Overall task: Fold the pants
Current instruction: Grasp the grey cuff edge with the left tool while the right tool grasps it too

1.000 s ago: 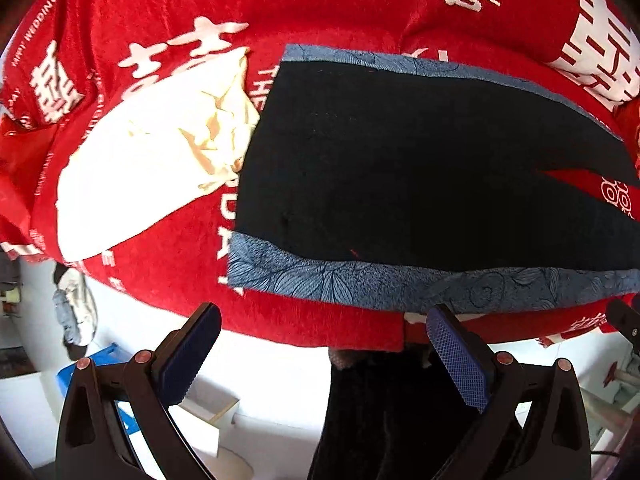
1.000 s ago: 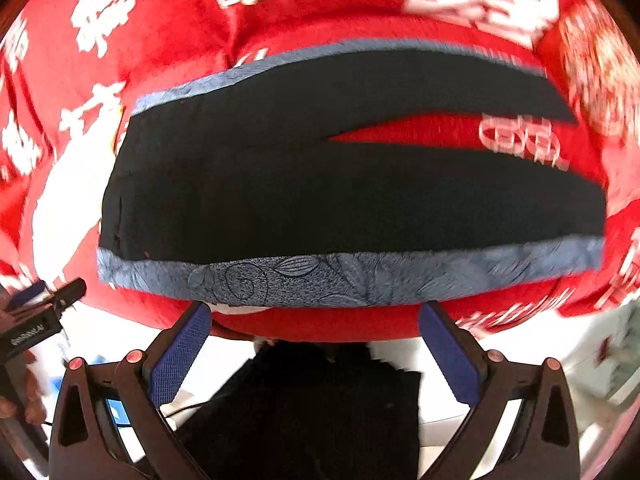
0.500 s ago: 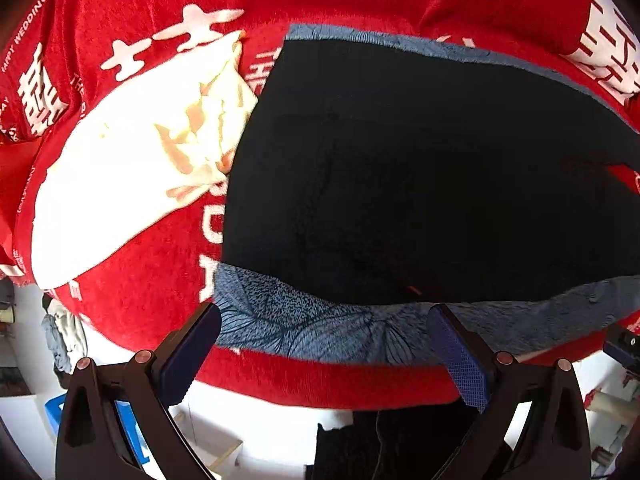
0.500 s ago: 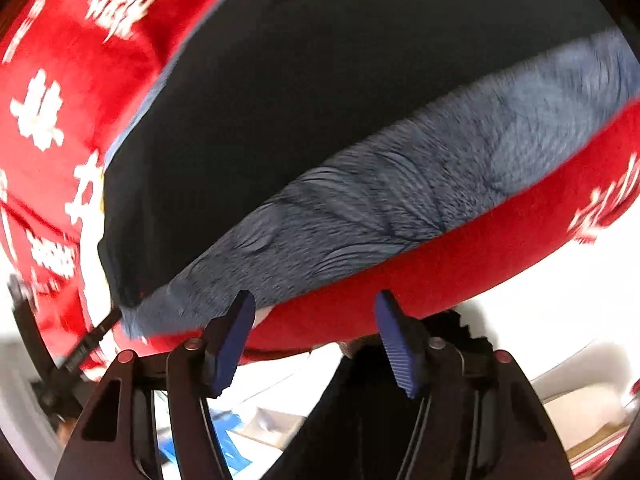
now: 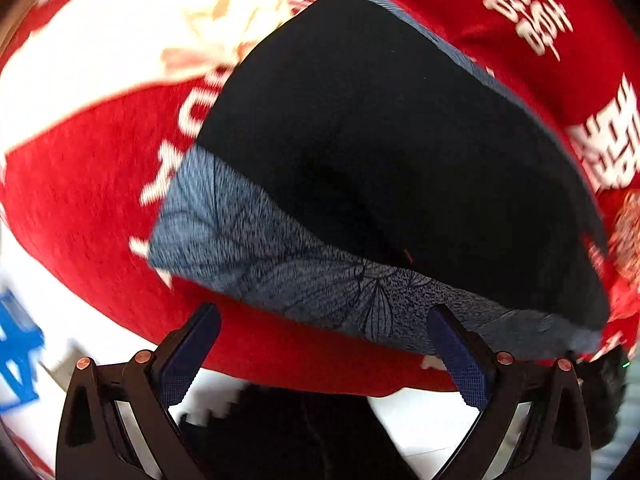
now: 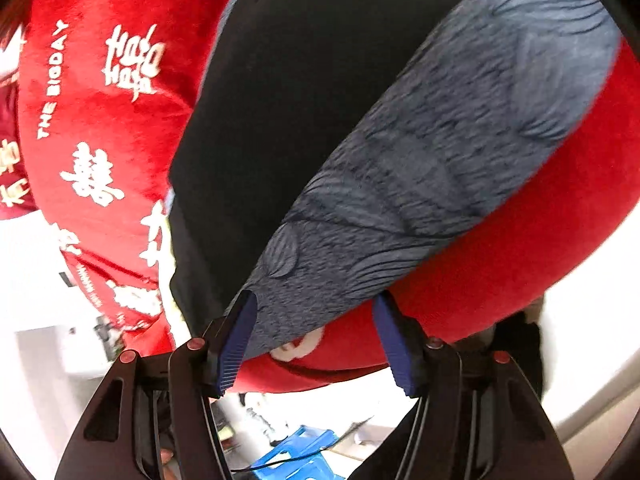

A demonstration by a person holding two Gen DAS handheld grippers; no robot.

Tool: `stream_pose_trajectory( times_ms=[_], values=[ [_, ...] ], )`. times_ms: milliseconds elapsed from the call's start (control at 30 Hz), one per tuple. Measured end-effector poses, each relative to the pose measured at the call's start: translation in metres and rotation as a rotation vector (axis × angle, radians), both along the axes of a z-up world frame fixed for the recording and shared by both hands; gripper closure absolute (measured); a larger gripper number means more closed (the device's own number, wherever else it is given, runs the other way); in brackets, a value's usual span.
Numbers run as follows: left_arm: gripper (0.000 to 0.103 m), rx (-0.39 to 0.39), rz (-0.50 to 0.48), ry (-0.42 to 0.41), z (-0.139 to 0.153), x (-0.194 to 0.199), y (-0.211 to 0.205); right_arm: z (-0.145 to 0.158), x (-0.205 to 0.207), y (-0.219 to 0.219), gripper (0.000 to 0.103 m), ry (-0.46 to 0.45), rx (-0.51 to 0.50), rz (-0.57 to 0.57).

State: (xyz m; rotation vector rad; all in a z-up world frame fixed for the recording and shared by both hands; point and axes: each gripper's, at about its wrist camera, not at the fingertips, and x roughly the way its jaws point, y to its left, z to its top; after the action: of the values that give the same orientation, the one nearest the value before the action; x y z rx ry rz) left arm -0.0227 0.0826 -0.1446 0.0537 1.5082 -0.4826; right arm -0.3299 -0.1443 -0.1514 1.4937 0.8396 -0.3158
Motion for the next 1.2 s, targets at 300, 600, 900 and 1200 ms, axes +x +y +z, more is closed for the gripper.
stream_pose_trajectory(
  times_ms=[300, 600, 900, 1200],
  values=[
    [0.000, -0.117, 0.079, 0.141, -0.025, -0.009, 0.002, 0.001, 0.037, 0.005, 0.039, -0.186, 0.034, 0.028],
    [0.004, -0.139, 0.165, 0.192, -0.027, 0.003, -0.004, -0.008, 0.028, 0.007, 0.095, -0.133, 0.129, -0.033],
    [0.078, -0.232, 0.114, 0.195, -0.006, 0.016, -0.012, 0.034, 0.033, 0.001, 0.095, -0.168, 0.089, 0.023],
    [0.078, -0.264, 0.074, 0.073, 0.070, 0.048, -0.043, 0.092, 0.083, -0.049, 0.095, -0.206, 0.013, 0.160]
  ],
)
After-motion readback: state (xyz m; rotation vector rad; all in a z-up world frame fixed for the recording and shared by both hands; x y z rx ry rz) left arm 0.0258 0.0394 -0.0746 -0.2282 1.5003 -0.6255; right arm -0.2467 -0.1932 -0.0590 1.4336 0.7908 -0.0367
